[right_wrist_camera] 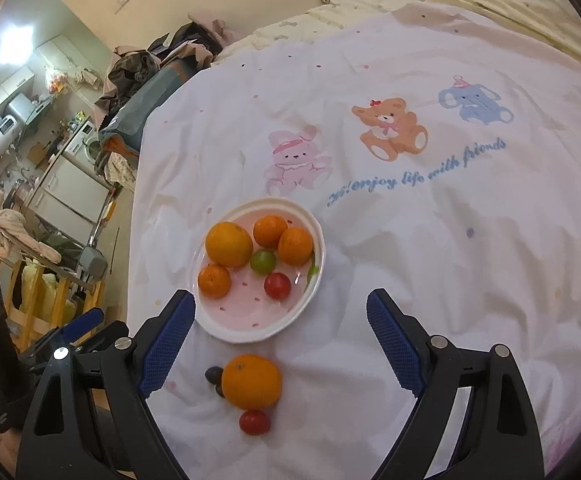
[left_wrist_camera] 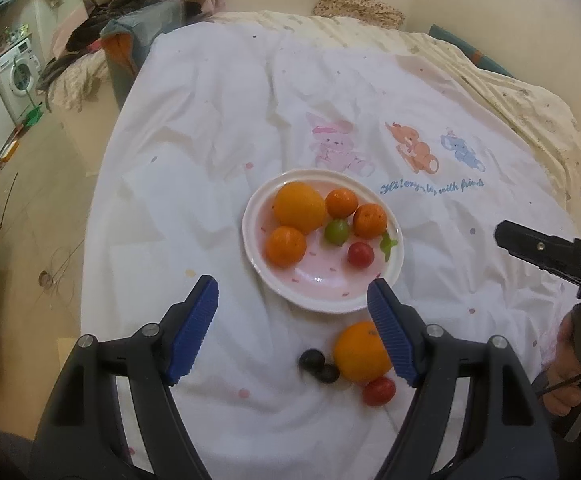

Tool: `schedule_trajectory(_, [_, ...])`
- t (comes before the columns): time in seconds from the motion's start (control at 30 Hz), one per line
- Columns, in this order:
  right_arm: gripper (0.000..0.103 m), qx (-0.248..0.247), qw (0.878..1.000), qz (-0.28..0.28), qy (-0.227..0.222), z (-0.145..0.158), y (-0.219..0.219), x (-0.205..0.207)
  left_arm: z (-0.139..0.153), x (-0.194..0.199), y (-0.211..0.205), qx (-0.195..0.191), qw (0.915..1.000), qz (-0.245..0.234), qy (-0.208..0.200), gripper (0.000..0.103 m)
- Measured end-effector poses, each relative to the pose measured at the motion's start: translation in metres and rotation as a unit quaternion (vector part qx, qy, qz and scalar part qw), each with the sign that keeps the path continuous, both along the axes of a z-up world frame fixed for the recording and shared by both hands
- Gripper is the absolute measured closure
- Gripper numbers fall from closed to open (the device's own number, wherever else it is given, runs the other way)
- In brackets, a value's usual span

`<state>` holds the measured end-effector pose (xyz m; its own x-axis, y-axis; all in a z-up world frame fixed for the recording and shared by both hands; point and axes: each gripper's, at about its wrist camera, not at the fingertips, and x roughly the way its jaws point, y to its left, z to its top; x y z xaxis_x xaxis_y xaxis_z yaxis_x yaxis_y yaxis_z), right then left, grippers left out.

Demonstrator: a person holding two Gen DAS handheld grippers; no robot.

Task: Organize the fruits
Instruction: 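Move both open tools back toward the remaining loose fruits, then grasp the remaining red tomato with the right tool and lift it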

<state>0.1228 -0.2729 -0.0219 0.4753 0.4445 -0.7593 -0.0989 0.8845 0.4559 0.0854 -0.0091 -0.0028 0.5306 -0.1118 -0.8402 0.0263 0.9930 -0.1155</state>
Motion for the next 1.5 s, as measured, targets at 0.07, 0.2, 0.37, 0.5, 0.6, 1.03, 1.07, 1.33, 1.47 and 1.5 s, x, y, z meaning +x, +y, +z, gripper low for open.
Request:
schedule_trajectory(0.07, [0.013,0.002,1.0,-0.007,0.003,0.0,-0.003,-0.008,0.002,-0.005,0.002,0.001,1.0,0.005,-0.003,0.029])
schedule_trajectory(0.2, [0.013,0.003,1.0,-0.018,0.008,-0.002,-0.008,-0.021,0.005,-0.018,0.004,0.004,0.9998,0.015,-0.01,0.029])
schedule_trajectory(0.37, [0.013,0.003,0.999,-0.031,0.023,-0.009,-0.014,-0.034,0.0,-0.029,0.002,0.008,0.9998,0.018,-0.002,0.029])
schedule_trajectory(0.5, [0.013,0.0,0.999,-0.03,0.031,-0.013,-0.011,-0.042,-0.007,-0.035,0.0,0.001,0.9998,0.015,0.015,0.029])
schedule_trajectory(0.6, [0.013,-0.002,0.999,-0.027,0.035,-0.017,-0.007,-0.048,-0.011,-0.039,-0.003,0.013,0.9997,0.012,0.015,0.029])
schedule_trajectory(1.03, [0.013,-0.009,0.996,-0.033,0.087,-0.047,0.002,-0.053,-0.031,-0.034,0.01,0.009,0.9983,0.044,0.038,0.029])
schedule_trajectory(1.07, [0.013,-0.009,0.995,-0.033,0.091,-0.049,0.003,-0.053,-0.032,-0.033,0.012,0.005,0.998,0.047,0.042,0.029])
schedule_trajectory(1.33, [0.013,0.002,0.993,-0.029,0.117,-0.061,0.004,-0.051,-0.038,-0.031,0.019,0.001,0.9963,0.065,0.056,0.029])
schedule_trajectory(1.47, [0.013,0.03,0.989,-0.026,0.142,-0.07,0.002,-0.05,-0.04,-0.029,0.024,0.002,0.995,0.078,0.062,0.029])
schedule_trajectory(1.5, [0.013,0.032,0.989,-0.022,0.146,-0.072,0.003,-0.05,-0.04,-0.029,0.025,0.0,0.9948,0.081,0.063,0.029])
